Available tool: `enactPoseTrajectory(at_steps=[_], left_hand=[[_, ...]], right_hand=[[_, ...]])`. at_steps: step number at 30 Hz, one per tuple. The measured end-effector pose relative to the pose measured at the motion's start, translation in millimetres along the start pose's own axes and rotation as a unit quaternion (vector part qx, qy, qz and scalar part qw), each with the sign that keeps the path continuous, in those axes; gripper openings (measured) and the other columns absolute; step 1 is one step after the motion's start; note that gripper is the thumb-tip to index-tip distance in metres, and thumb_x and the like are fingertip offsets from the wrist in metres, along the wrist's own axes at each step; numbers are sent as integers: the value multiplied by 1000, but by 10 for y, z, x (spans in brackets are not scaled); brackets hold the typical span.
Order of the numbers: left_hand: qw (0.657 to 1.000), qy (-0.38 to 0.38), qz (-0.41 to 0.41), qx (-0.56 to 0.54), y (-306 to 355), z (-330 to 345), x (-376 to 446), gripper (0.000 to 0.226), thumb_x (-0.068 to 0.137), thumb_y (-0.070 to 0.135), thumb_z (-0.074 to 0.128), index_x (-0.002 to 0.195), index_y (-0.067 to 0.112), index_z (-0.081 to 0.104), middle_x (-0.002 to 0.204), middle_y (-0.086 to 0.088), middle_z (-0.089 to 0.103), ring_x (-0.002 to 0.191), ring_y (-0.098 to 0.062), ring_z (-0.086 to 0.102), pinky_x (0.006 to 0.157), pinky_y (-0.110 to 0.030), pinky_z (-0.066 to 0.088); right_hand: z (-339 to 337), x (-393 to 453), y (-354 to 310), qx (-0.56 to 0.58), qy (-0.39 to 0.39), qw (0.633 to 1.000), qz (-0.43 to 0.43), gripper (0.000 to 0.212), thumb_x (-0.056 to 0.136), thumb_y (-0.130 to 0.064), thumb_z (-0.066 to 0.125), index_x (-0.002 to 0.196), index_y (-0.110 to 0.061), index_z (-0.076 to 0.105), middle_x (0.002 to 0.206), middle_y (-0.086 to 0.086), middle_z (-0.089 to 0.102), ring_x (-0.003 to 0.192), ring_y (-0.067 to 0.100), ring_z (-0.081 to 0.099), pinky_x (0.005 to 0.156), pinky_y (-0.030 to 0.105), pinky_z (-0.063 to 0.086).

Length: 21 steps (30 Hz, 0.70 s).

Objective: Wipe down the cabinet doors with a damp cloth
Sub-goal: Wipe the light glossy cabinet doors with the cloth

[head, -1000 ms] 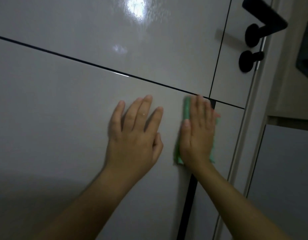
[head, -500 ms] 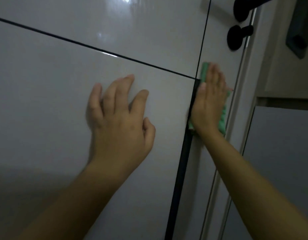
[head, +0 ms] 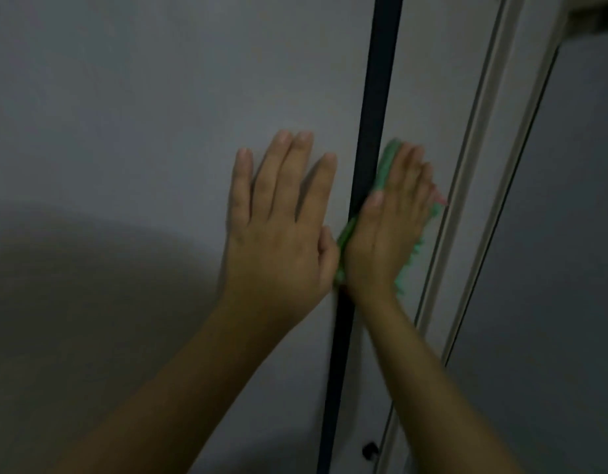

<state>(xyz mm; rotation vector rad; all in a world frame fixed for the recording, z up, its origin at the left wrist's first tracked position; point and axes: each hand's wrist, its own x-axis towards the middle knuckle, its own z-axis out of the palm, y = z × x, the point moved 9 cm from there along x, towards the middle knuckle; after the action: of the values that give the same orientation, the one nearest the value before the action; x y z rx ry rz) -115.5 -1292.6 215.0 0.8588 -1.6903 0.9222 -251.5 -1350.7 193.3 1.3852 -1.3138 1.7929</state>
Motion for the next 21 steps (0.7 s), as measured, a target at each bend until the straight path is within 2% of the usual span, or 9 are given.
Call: enactPoseTrajectory(at_steps=[3, 6, 9, 12, 14, 17, 18, 19, 21], left_hand=[[1000, -2, 7, -19, 88, 85, -187, 60, 80, 16, 59, 137, -2, 47, 145, -26, 39, 138, -38, 29, 116, -53, 8], [999, -30, 4, -18, 112, 162, -384, 68, 77, 16, 60, 140, -1, 42, 146, -26, 36, 139, -38, 24, 117, -51, 4], [999, -49, 5, -20, 153, 204, -541, 72, 80, 18, 59, 143, -2, 32, 148, -27, 31, 139, -38, 19, 117, -48, 0], [996, -79, -3, -44, 285, 346, -718, 67, 87, 21, 54, 143, -5, 30, 149, -29, 28, 139, -40, 17, 117, -48, -1], [994, -97, -7, -58, 389, 447, -877, 59, 93, 23, 46, 143, -5, 32, 149, -29, 29, 140, -40, 18, 117, -49, 1], [990, -125, -14, -64, 457, 551, -1135, 51, 100, 25, 36, 142, -5, 34, 149, -25, 28, 140, -37, 20, 118, -47, 1], [990, -124, -13, -65, 451, 554, -1195, 50, 100, 22, 35, 142, -5, 34, 149, -24, 27, 139, -37, 20, 118, -45, 0], [990, -124, -11, -63, 445, 558, -1241, 50, 98, 17, 39, 142, -6, 33, 149, -21, 25, 139, -37, 19, 118, -44, -2], [991, -124, -6, -48, 450, 559, -1311, 56, 91, 10, 50, 142, -6, 32, 148, -16, 19, 139, -37, 17, 117, -45, -3]], right_hand=[[139, -1043, 26, -12, -80, 996, -44, 53, 102, -27, 24, 152, -15, 11, 159, -4, 0, 148, 24, 1, 119, 47, 0], [69, -1442, 359, 15, -101, 993, -53, 50, 105, -34, 9, 152, -28, -6, 158, -14, -11, 147, 17, -5, 118, 45, -5], [-42, -1123, 753, -1, -51, 998, 31, 53, 103, -40, 4, 152, -20, -2, 157, -11, -1, 146, 17, 0, 119, 42, -6], [-20, -1217, 817, 2, -13, 991, 136, 54, 103, -41, 10, 149, -16, 3, 153, -3, 12, 146, 24, 7, 119, 43, -3], [64, -1674, 621, -50, -22, 990, 129, 56, 103, -39, 21, 152, -20, 1, 157, 1, 13, 147, 22, 3, 119, 43, 3], [168, -2328, 543, -64, -106, 992, 33, 58, 105, -37, 23, 151, -27, -9, 160, -8, -12, 147, 14, -9, 119, 40, -4], [133, -2376, 677, -51, -119, 991, 30, 58, 105, -35, 23, 151, -26, -10, 159, -11, -15, 147, 13, -10, 119, 39, -6], [80, -2327, 851, -45, -110, 992, 49, 54, 105, -35, 17, 151, -24, -9, 158, -10, -14, 146, 13, -9, 119, 38, -7], [-52, -2156, 1231, -15, -57, 987, 151, 54, 103, -42, 3, 150, -15, -2, 158, -1, -3, 144, 11, -4, 118, 36, -7]])
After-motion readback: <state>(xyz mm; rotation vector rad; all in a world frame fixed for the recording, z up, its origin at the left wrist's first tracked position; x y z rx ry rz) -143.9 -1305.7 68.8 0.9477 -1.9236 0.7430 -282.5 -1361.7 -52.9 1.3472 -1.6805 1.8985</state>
